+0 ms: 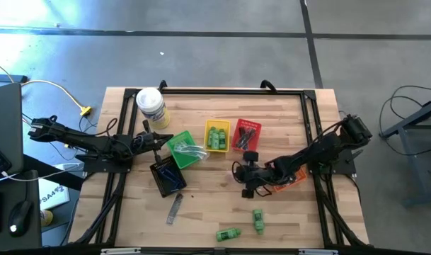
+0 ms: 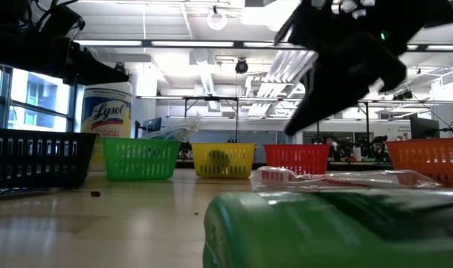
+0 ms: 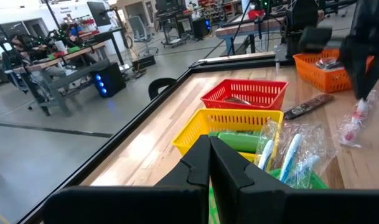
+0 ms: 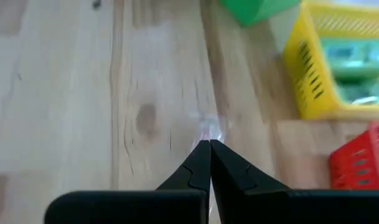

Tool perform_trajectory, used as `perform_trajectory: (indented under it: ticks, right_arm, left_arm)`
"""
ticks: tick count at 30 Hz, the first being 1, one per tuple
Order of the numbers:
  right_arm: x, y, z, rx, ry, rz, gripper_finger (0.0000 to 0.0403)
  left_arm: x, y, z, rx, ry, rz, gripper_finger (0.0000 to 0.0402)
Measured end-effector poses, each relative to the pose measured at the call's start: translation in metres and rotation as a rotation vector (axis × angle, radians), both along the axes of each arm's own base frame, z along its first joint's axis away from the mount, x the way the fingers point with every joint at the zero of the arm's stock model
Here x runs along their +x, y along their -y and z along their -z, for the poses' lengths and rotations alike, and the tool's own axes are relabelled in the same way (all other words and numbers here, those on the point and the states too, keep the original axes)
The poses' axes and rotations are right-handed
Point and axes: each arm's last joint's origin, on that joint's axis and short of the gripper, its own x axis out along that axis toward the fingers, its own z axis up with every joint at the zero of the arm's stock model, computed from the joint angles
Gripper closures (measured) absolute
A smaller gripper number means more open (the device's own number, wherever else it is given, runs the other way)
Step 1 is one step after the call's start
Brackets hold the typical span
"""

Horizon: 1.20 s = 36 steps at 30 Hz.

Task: Pick & Place Travel size toiletries
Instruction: Put the black comb into the red bin

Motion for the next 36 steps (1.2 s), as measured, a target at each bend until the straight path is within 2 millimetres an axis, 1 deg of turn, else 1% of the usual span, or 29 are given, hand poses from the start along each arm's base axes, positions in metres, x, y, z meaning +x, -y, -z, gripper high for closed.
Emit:
perform_trajectory:
  ticks: [2,5,8,10,16,20,23,25,27,32,36]
  right_arm:
    - [-0.003,-0.002,-0.009,-0.024,-0.008,0.018,0.0401]
    - [-0.016,-0.001,-0.018,-0.054,-0.1,0.075,0.0401]
    - [-0.028,0.006,-0.019,-0.033,-0.192,0.173,0.0401]
    - [-0.032,0.01,-0.019,-0.013,-0.229,0.222,0.0401]
    - [-0.03,0.022,-0.017,0.097,-0.294,0.246,0.0401]
    - [-0.028,0.03,-0.017,0.123,-0.303,0.268,0.0401]
    - [-0.026,0.033,-0.015,0.207,-0.333,0.282,0.0394]
    - [-0.024,0.035,-0.011,0.254,-0.364,0.288,0.0375]
    - [-0.023,0.036,-0.005,0.264,-0.389,0.291,0.0346]
    - [-0.021,0.038,0.007,0.22,-0.438,0.319,0.0249]
    - [-0.02,0.043,0.009,0.219,-0.444,0.338,0.0179]
  left_arm:
    - [0.0,0.0,0.001,0.002,-0.008,0.0,0.0401]
    - [0.0,0.0,0.001,0.003,-0.014,0.0,0.0401]
    - [0.0,0.0,0.003,0.005,-0.027,0.0,0.0401]
    - [0.0,0.0,0.003,0.006,-0.029,0.0,0.0401]
    - [0.0,0.0,0.003,0.007,-0.028,0.0,0.0401]
    - [0.0,0.0,0.003,0.006,-0.028,0.0,0.0401]
    - [0.0,0.0,0.003,0.006,-0.028,0.0,0.0401]
    - [0.0,0.0,0.003,0.006,-0.028,0.0,0.0401]
    - [0.0,0.0,0.003,0.006,-0.028,0.0,0.0401]
    - [0.0,0.0,0.003,0.006,-0.027,0.0,0.0401]
    - [0.0,0.0,0.002,0.006,-0.027,0.0,0.0401]
